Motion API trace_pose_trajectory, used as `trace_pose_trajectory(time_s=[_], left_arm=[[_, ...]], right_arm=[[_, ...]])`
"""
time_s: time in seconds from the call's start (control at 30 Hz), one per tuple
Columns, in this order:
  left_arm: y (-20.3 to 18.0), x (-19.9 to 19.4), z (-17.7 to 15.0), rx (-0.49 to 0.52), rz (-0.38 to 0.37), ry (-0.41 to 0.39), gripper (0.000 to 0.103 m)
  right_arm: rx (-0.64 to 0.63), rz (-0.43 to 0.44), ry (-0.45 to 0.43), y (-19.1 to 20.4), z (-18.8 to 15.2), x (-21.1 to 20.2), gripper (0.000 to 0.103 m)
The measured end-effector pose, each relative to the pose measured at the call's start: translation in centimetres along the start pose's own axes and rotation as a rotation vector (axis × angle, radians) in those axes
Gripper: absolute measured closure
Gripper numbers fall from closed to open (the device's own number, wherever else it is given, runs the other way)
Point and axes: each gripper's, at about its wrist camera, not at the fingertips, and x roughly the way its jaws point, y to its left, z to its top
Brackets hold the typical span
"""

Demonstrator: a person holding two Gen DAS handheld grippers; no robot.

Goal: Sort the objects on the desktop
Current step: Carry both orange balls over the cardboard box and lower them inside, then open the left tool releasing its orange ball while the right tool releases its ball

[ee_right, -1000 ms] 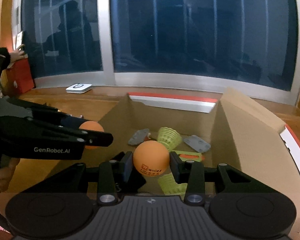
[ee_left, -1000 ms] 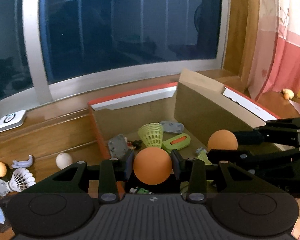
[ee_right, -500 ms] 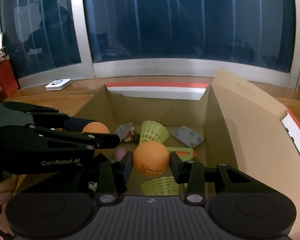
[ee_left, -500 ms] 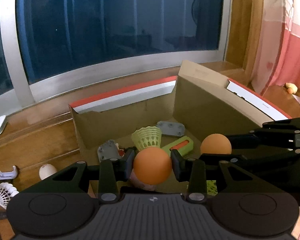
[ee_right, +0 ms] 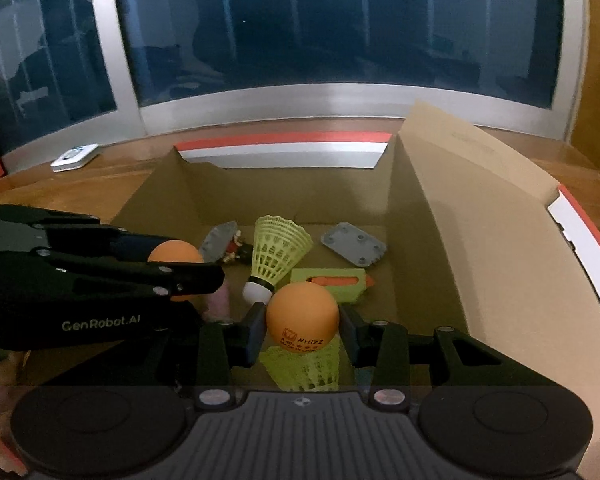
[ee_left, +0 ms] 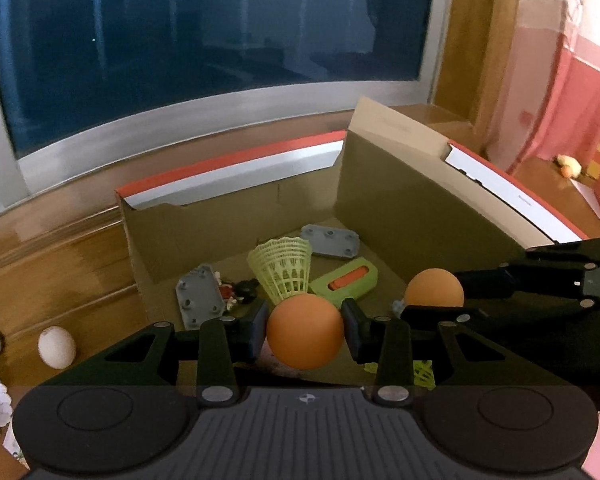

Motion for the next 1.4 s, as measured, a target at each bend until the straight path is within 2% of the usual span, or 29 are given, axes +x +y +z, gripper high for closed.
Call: trace_pose_trajectory(time_s=[0.3,0.6,0.93,1.03,1.4], left_arm=[[-0.6,0.5,0.3,0.054,-0.031,0.022,0.063],[0.2,0.5,0.2,0.054,-0.027,0.037,0.062],[-0.9,0.5,0.5,0.053,-0.017,0.035,0.062],[-0.9,0.6,0.5,0.053,-0.015,0.035,0.060],[-0.5,0.8,0.6,0.020,0.004,0.042,0.042]], right_arm=[[0.070,-0.093,-0.006,-1.2,-0.5,-0.4,0.061],[0.121,-0.109,-0.016,-1.3,-0.3,-0.2,0.061],[0.122,-0.105,-0.021,-2.2,-0.7,-0.5,0.061],[0.125,-0.103,-0.024,-2.4,-0.7,-0.4,0.061],[0.136,-0.109,-0.037,-2.6,-0.9,-0.8,0.057]])
